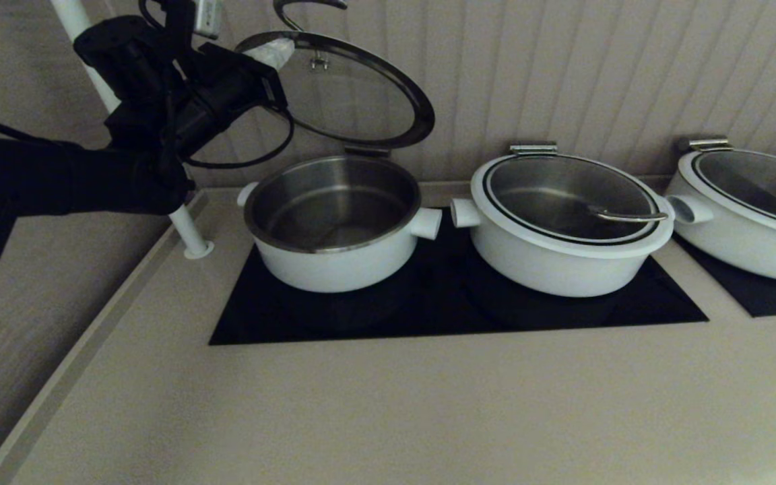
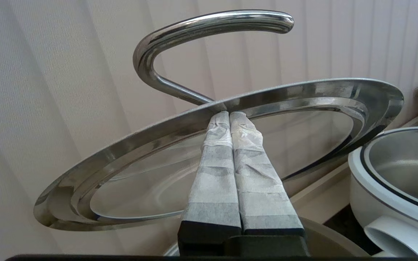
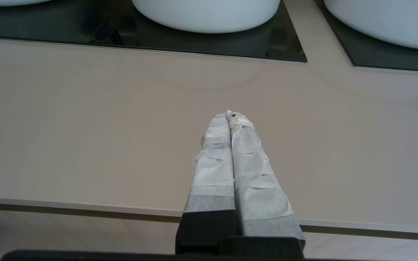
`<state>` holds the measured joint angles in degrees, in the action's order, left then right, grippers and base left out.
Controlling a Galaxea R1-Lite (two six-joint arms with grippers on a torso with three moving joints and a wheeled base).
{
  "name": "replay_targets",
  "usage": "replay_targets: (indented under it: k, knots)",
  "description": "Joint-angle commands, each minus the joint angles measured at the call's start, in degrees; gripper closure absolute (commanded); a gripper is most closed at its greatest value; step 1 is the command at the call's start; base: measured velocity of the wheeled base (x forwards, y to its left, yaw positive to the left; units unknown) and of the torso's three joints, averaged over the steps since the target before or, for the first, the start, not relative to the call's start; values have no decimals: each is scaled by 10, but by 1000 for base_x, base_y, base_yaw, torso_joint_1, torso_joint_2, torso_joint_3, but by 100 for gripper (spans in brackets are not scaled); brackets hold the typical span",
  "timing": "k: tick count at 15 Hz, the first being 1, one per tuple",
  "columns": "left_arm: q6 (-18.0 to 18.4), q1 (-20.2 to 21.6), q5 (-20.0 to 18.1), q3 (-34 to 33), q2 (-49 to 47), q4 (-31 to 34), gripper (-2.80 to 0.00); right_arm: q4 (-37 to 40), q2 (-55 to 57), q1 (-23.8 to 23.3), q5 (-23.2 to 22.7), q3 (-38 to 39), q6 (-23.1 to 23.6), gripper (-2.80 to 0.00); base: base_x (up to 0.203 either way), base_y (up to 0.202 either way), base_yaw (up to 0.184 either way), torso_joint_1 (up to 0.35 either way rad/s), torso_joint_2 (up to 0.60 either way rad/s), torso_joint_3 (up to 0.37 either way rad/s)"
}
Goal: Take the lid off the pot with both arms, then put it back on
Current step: Open the pot lid completely
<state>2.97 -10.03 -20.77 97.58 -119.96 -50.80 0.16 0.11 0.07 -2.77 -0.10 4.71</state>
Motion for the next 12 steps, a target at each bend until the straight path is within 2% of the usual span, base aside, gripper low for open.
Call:
replay_targets:
  k: [1, 7, 12]
  knots:
    - [0, 0, -1, 5, -12, -3, 0, 0, 0, 0, 0, 0, 0, 0, 0, 0, 0, 0, 0, 0]
    - [0, 0, -1, -3, 15, 0, 0, 0, 0, 0, 0, 0, 0, 0, 0, 0, 0, 0, 0, 0]
    - [0, 1, -1, -91, 72, 1, 0, 0, 0, 0, 0, 0, 0, 0, 0, 0, 0, 0, 0, 0]
